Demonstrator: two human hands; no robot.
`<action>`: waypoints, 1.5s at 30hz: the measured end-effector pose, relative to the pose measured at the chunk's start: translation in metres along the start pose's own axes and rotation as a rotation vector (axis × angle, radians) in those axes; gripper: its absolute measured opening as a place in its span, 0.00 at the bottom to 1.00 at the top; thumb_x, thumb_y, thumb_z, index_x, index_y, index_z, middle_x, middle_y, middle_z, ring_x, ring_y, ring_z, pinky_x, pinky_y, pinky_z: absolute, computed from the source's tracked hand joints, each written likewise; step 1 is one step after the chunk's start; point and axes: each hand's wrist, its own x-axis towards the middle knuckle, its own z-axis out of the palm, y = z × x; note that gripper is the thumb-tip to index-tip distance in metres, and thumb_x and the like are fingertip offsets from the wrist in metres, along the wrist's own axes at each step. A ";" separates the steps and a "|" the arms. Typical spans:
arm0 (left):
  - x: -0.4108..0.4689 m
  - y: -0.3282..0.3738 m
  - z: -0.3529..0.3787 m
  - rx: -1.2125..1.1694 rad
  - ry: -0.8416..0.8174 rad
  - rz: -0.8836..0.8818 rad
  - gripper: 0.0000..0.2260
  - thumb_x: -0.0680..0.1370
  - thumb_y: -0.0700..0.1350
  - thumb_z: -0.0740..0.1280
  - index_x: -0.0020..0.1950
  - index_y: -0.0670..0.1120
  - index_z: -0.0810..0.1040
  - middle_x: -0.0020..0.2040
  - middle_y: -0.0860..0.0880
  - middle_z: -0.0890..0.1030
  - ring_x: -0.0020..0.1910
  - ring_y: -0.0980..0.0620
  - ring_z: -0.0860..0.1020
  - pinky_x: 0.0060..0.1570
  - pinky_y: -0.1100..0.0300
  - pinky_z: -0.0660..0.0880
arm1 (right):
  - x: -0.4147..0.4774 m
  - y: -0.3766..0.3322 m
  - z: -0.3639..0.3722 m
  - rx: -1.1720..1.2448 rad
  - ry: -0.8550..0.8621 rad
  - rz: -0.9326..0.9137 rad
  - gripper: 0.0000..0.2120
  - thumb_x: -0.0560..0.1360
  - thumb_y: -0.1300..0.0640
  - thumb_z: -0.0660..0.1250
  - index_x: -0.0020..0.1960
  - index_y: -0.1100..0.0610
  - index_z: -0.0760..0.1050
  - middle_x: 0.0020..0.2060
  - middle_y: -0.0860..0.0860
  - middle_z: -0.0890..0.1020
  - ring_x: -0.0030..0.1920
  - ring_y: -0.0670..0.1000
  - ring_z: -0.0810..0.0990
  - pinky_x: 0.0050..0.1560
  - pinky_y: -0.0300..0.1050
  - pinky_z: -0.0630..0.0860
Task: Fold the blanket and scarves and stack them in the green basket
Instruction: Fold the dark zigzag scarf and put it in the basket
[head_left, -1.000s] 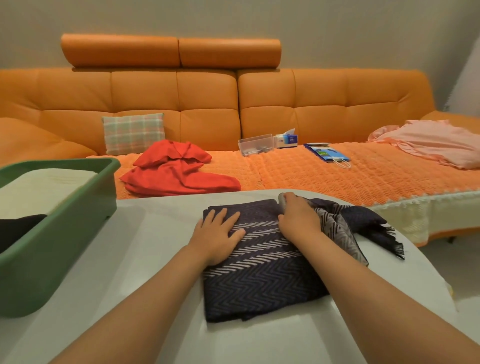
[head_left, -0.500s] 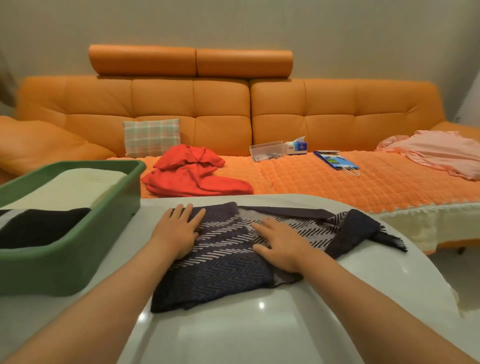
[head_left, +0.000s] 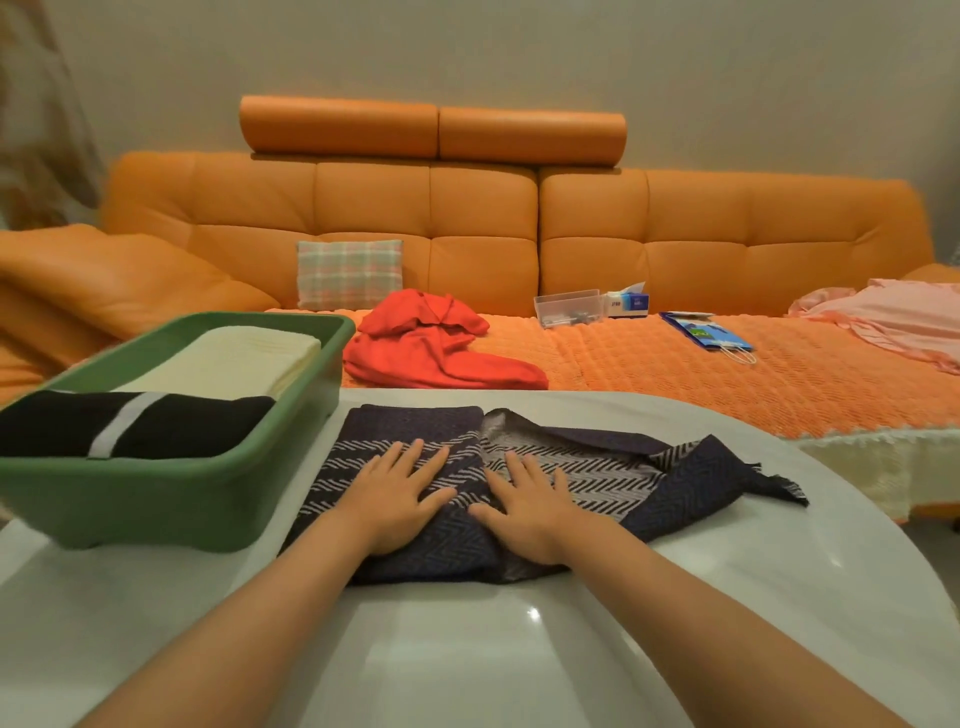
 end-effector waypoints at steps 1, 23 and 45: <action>-0.003 -0.006 -0.002 0.017 -0.018 -0.028 0.29 0.81 0.65 0.47 0.80 0.60 0.43 0.81 0.50 0.44 0.80 0.47 0.43 0.77 0.49 0.44 | -0.001 -0.004 -0.002 0.033 -0.007 -0.030 0.33 0.81 0.33 0.47 0.81 0.43 0.44 0.81 0.52 0.42 0.80 0.55 0.38 0.77 0.63 0.37; -0.011 0.154 -0.028 -0.250 -0.120 0.483 0.09 0.74 0.45 0.65 0.52 0.55 0.78 0.48 0.53 0.81 0.46 0.50 0.78 0.48 0.55 0.77 | -0.116 0.142 -0.070 -0.362 0.036 0.244 0.14 0.73 0.57 0.69 0.58 0.48 0.80 0.50 0.50 0.82 0.51 0.53 0.80 0.57 0.49 0.77; 0.097 0.252 -0.035 0.024 0.169 0.502 0.13 0.79 0.48 0.65 0.61 0.60 0.80 0.55 0.56 0.79 0.55 0.51 0.77 0.46 0.55 0.74 | -0.085 0.233 -0.067 0.067 0.264 0.381 0.06 0.70 0.50 0.74 0.46 0.48 0.85 0.44 0.45 0.84 0.46 0.50 0.81 0.45 0.47 0.81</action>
